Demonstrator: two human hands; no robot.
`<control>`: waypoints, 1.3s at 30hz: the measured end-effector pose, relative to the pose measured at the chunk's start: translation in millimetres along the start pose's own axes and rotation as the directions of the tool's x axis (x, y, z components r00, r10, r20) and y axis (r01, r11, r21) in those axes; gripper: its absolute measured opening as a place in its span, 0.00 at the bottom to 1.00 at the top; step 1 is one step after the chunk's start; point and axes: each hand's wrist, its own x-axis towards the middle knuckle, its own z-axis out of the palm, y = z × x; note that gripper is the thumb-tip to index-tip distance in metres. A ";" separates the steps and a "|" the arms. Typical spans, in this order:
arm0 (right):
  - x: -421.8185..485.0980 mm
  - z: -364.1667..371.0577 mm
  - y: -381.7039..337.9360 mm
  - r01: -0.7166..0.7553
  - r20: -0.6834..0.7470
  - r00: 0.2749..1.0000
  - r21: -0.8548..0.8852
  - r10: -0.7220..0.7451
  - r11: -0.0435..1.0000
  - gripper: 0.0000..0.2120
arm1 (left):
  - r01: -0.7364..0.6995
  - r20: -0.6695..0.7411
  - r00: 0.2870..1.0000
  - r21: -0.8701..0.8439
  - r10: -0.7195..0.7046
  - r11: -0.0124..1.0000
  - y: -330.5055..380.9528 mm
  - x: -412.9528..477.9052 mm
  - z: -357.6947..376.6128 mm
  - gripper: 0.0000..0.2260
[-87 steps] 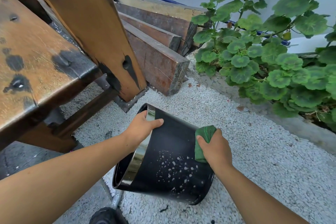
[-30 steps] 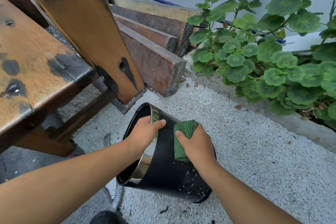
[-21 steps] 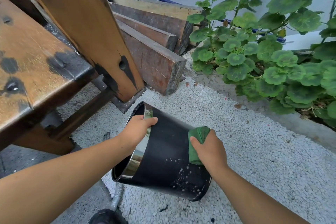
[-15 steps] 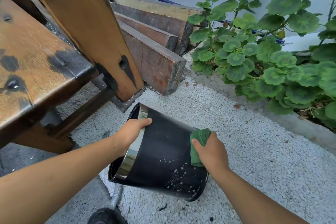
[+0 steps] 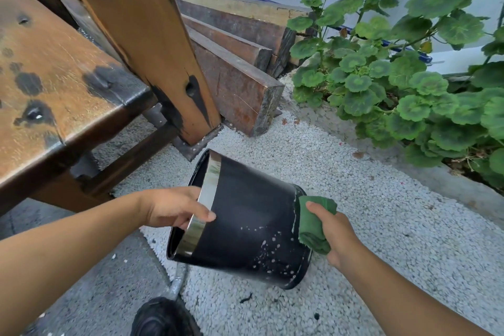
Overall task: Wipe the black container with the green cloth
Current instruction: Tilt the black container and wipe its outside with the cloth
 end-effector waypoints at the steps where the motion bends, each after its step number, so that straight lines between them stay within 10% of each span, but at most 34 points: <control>1: -0.7 1.0 -5.3 0.008 0.007 1.000 0.023 -0.008 1.000 0.17 | -0.055 -0.054 0.997 -0.081 0.051 0.995 5.1 -1.0 -2.2 0.15; 10: -0.5 25.5 -33.8 0.123 0.035 0.991 0.082 -0.126 0.989 0.11 | -0.244 -0.529 0.839 -0.152 0.130 0.958 34.7 12.1 7.0 0.13; 16: -18.6 58.6 -48.2 0.439 0.020 0.864 -0.515 -0.502 0.736 0.12 | -0.205 -0.567 0.816 -0.104 0.112 0.973 39.3 22.3 24.9 0.16; 20: -43.5 101.7 -56.1 0.518 0.138 0.851 -0.381 -0.506 0.766 0.15 | -0.202 -0.628 0.774 -0.123 0.082 0.972 52.3 32.2 39.7 0.31; 34: -16.3 101.7 -33.4 0.449 0.099 0.838 -0.683 -0.536 0.576 0.19 | -0.281 -0.571 0.798 -0.066 0.195 0.957 50.6 42.2 41.3 0.07; 39: 7.0 71.5 -22.3 0.374 0.042 0.844 -0.760 -0.535 0.531 0.20 | -0.259 -0.622 0.767 -0.072 0.159 0.963 45.8 43.8 32.6 0.14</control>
